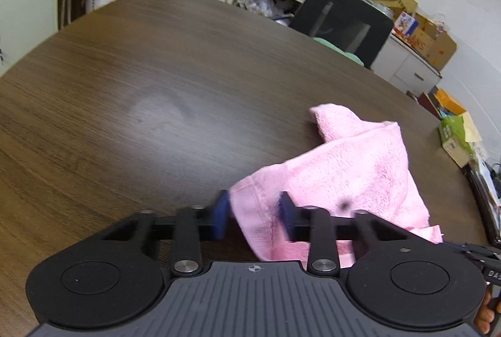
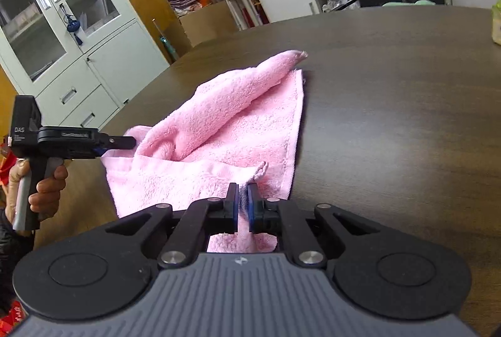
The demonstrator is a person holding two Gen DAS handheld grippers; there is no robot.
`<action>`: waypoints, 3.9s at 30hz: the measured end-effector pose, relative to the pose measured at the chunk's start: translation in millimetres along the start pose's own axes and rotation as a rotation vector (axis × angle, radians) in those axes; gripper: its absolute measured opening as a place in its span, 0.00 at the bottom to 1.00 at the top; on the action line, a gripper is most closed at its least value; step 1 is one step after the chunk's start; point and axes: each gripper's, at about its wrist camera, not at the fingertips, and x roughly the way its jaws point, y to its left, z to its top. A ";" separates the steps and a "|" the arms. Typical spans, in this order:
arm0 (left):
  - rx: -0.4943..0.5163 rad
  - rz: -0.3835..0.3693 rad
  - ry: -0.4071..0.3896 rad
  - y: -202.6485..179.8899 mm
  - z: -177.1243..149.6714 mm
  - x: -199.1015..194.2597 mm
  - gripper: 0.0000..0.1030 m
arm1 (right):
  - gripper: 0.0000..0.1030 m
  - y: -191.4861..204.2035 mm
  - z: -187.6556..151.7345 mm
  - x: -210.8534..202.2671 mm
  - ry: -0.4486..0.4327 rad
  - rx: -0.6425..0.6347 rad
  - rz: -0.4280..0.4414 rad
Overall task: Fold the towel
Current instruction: 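Close the right tool on a towel edge while the left tool holds its corner, then lift and stretch the towel apart with both tools, laying it flat, then open both tools to release the flattened towel onto the table, then withdraw both tools up and away from the flat towel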
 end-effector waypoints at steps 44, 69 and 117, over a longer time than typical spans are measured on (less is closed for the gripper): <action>-0.155 -0.011 -0.232 31.3 -125.5 -130.0 0.04 | 0.03 76.9 -68.8 -97.1 -0.006 -0.511 0.228; -0.045 0.300 -0.251 51.2 -166.9 -193.4 0.55 | 0.67 75.5 -20.3 -34.9 0.046 -0.252 0.056; 0.449 0.132 -0.015 -145.7 -0.5 82.9 0.78 | 0.99 -57.7 54.0 18.8 0.224 -0.322 -0.432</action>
